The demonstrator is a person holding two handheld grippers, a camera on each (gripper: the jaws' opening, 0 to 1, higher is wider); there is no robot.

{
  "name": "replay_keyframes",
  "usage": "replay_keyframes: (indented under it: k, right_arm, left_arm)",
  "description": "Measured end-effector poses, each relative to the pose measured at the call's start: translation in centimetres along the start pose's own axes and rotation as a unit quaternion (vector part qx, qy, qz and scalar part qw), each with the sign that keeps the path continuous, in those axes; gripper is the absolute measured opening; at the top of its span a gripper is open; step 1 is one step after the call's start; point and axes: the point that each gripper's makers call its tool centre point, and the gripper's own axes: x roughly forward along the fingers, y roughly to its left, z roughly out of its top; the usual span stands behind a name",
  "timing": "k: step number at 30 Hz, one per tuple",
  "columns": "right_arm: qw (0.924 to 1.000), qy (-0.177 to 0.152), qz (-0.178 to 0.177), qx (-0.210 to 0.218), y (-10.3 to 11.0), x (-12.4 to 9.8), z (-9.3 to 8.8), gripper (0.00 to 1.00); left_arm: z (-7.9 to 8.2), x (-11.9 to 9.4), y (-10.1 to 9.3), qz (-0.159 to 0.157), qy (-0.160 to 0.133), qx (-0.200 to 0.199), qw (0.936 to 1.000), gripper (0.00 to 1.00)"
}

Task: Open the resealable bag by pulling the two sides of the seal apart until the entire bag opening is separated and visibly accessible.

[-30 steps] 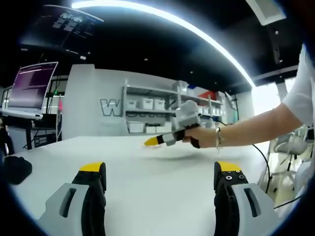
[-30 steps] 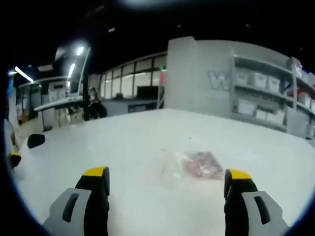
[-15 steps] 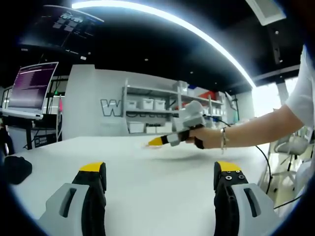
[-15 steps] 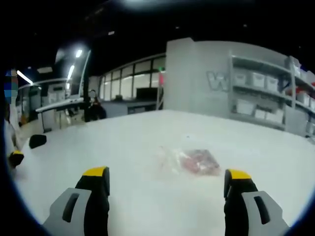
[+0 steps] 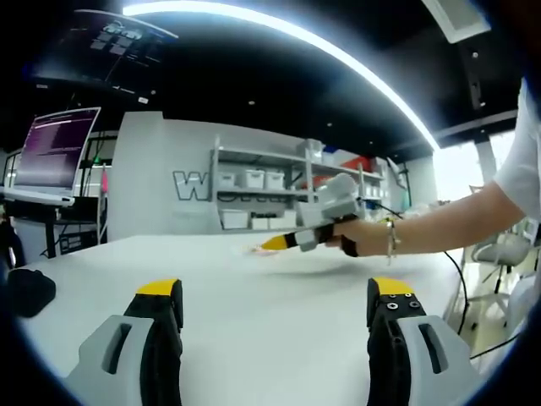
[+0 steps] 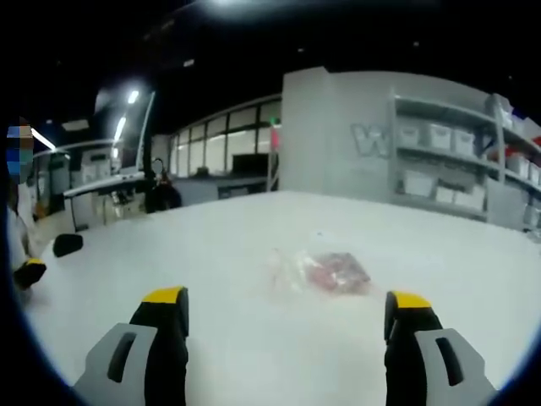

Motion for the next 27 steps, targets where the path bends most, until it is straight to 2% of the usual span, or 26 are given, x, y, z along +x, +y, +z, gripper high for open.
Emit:
replay_keyframes:
  k: [27]
  right_arm:
    - [0.9998,-0.007,0.002,0.017,-0.5,-1.4,-0.8,0.97]
  left_arm:
    - [-0.1,-0.1,0.3,0.001,0.000,-0.001,1.0000,0.88]
